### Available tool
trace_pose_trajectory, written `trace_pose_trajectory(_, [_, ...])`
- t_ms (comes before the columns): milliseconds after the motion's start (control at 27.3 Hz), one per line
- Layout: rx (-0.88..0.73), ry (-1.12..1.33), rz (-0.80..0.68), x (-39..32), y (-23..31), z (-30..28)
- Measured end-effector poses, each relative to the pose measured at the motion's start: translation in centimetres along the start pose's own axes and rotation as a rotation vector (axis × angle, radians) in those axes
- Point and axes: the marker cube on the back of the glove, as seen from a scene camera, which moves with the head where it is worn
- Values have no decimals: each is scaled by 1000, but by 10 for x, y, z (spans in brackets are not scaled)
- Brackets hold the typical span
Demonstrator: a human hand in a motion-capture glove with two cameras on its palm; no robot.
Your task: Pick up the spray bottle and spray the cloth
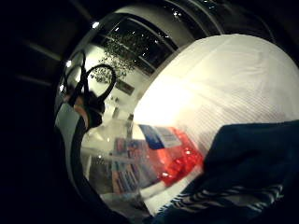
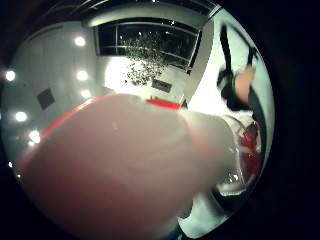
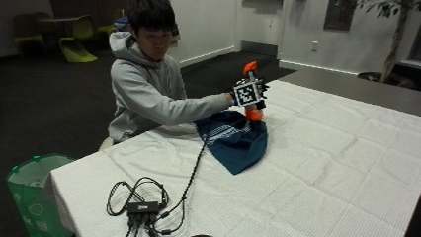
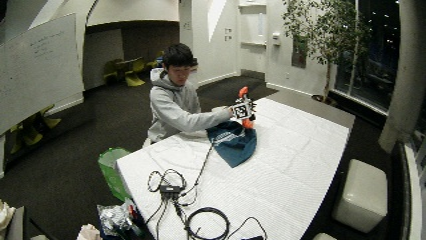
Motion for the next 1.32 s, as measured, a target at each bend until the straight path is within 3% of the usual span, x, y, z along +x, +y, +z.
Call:
trace_pose_trajectory(146, [-54, 37, -1, 4, 11, -2])
trace_pose_trajectory(768, [96, 44, 1, -4, 27, -24])
trace_pose_trajectory(1024, [-73, -22, 2, -18, 57, -21])
trace_pose_trajectory(1207, [102, 34, 2, -12, 37, -24])
trace_pose_trajectory(1317, [70, 41, -7, -13, 45, -24])
